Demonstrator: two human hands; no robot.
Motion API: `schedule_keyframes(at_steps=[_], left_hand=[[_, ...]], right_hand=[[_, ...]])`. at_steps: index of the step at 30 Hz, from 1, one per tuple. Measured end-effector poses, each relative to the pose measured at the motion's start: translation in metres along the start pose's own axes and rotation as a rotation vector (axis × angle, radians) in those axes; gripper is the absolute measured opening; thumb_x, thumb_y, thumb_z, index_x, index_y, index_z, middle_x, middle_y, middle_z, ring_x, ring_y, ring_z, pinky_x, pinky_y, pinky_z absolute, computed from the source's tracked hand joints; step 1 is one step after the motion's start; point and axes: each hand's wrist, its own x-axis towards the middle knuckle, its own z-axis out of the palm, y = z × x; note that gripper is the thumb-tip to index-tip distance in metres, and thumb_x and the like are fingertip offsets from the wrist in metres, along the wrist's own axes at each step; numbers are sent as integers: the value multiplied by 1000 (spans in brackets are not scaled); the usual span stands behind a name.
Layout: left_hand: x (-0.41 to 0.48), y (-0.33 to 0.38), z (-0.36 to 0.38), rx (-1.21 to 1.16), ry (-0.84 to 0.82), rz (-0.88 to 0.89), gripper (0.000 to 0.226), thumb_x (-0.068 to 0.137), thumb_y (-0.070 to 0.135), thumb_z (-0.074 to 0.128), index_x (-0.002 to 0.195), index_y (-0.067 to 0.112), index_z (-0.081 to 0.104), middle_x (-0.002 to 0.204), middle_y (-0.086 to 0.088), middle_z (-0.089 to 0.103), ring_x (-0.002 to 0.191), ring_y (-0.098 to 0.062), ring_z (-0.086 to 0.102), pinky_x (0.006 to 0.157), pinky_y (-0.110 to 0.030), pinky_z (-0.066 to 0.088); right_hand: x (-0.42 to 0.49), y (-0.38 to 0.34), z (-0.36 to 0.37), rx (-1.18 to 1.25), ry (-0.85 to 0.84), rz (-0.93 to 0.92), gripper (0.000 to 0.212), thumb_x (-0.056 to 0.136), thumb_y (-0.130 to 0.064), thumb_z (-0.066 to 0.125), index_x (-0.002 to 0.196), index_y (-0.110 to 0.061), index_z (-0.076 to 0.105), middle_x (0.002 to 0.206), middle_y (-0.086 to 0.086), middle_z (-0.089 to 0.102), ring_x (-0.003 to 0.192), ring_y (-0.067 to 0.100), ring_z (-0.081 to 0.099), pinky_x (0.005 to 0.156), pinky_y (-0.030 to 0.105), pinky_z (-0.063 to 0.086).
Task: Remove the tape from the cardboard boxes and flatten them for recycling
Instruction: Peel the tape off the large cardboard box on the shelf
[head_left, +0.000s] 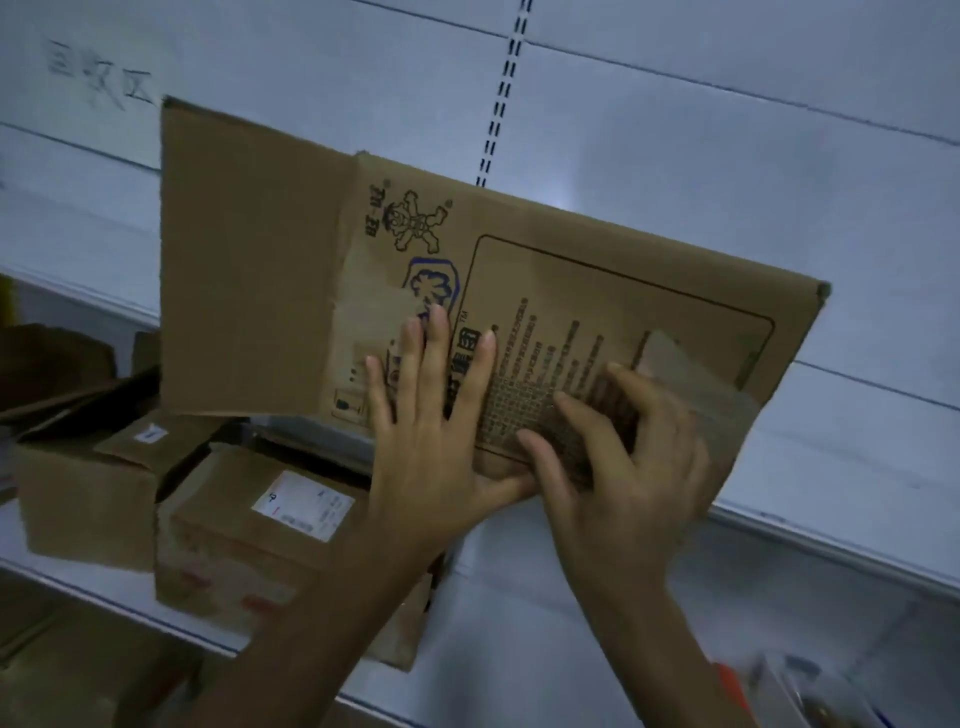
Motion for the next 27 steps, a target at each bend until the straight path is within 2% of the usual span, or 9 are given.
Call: schedule_keyframes(at_steps=[2,5,7,10,13,17,21,24,27], left_hand=[[0,1,2,-20,25,3,100,78,82,36,149,15,17,154,-21,5,146,-31,0,114,-61,1],[-3,3,5,-7,42,-2,95,82,80,32,150,14,18,156,-20,6,146,-31,1,114,-62,2],[-6,3,8,-6,37,6,97,81,81,33,150,14,17,157,-18,5,147,-31,-1,114,-62,2],[-6,-3,10,-18,50,34,98,80,81,37,150,14,18,157,-18,7,147,-29,-1,114,-62,-1],[1,-17,9,4,83,120,91,83,77,40,149,16,23,156,-12,11,147,-25,4,113,-63,1],[15,-49,3,97,140,377,82,86,73,44,146,18,32,153,-9,24,146,-22,14,113,-60,9],[18,-59,5,135,104,473,87,86,74,41,149,15,26,155,-8,15,148,-24,4,113,-60,9],[15,-59,1,119,-15,514,101,82,78,42,153,12,14,160,-11,4,148,-28,-3,114,-60,0],[18,-67,-10,95,-53,579,101,80,63,57,153,10,10,161,-12,3,148,-30,0,113,-58,-1]], right_hand=[[-1,-12,5,-29,82,58,21,78,-27,76,93,-13,75,114,14,65,115,29,52,92,41,36],[-1,-17,4,-196,127,5,12,83,-26,74,88,-16,76,90,4,71,89,25,65,81,36,35],[2,-19,1,-287,107,-48,11,87,-26,70,84,-17,75,78,0,69,76,21,65,76,34,33],[9,-21,1,-368,80,-65,19,91,-22,64,74,-18,72,69,-2,66,68,19,62,73,34,30],[11,-21,0,-389,84,-106,22,91,-21,64,70,-18,71,68,-3,66,66,18,62,74,34,32],[11,-21,-1,-428,82,-150,21,90,-21,65,71,-16,73,69,-2,68,65,19,64,76,36,33],[10,-31,-4,-527,4,-144,18,90,-20,65,76,-13,74,70,3,70,65,22,65,84,39,37],[11,-49,-3,-637,-90,-36,18,89,-15,64,74,-10,71,71,7,71,64,26,67,95,45,43],[17,-70,2,-721,-200,69,11,84,-10,68,73,-7,67,73,13,70,63,30,68,90,48,49]])
